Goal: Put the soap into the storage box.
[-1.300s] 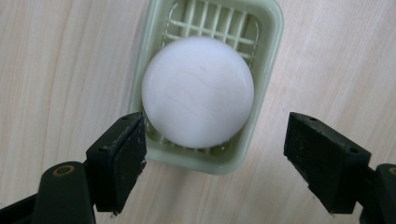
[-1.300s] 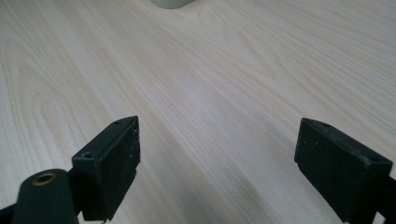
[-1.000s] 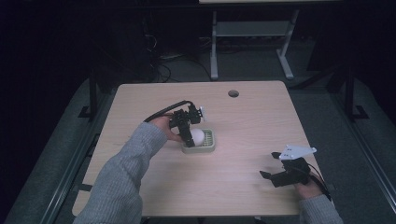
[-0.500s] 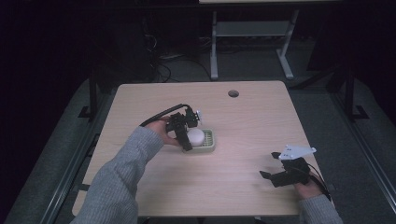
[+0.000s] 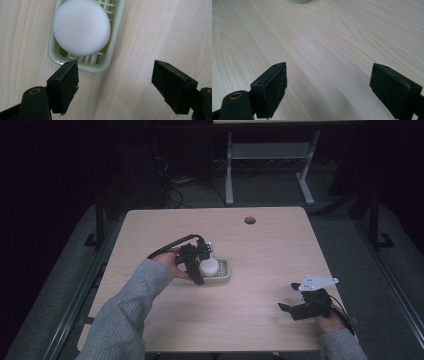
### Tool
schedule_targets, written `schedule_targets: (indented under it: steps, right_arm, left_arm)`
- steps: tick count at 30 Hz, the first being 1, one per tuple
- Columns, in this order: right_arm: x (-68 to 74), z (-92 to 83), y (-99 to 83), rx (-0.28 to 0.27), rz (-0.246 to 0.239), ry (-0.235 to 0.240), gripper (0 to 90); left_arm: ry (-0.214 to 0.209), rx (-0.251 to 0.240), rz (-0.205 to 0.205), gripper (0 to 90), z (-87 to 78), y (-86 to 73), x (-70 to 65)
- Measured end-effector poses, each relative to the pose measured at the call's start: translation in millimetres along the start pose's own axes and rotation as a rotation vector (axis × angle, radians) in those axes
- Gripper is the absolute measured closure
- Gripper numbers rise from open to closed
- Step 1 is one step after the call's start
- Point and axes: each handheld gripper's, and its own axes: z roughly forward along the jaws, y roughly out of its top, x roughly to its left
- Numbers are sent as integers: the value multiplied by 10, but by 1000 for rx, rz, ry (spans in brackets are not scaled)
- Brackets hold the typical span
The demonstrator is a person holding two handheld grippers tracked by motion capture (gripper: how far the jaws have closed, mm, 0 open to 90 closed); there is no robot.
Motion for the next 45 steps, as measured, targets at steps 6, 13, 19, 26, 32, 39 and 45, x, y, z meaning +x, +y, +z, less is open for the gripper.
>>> schedule_targets:
  steps: [6, 13, 19, 26, 32, 39, 45]
  right_arm:
    - [-2, 5, 0, 1, -7, -1, 136]
    - [-2, 5, -1, 3, -3, -2, 136]
    - [-2, 9, -3, 5, -3, -1, 136]
    - [-1, 10, -3, 5, -2, -1, 136]
    - [-1, 10, -4, 5, -3, -1, 136]
    - [-1, 7, -4, 5, -2, -3, 136]
    - [1, 5, -3, 6, -2, -4, 136]
  left_arm:
    - [-4, -7, -8, 217, 22, -60, -38]
    - [-5, -11, -9, 216, 31, -126, -75]
    - [-7, -13, -7, 216, 41, -165, -117]
    - [6, -20, 4, 216, 3, -207, -179]
    - [6, -23, 6, 216, 5, -238, -233]
    - [7, -28, 14, 216, 10, -290, -274]
    - [18, -23, 17, 216, -3, -332, -312]
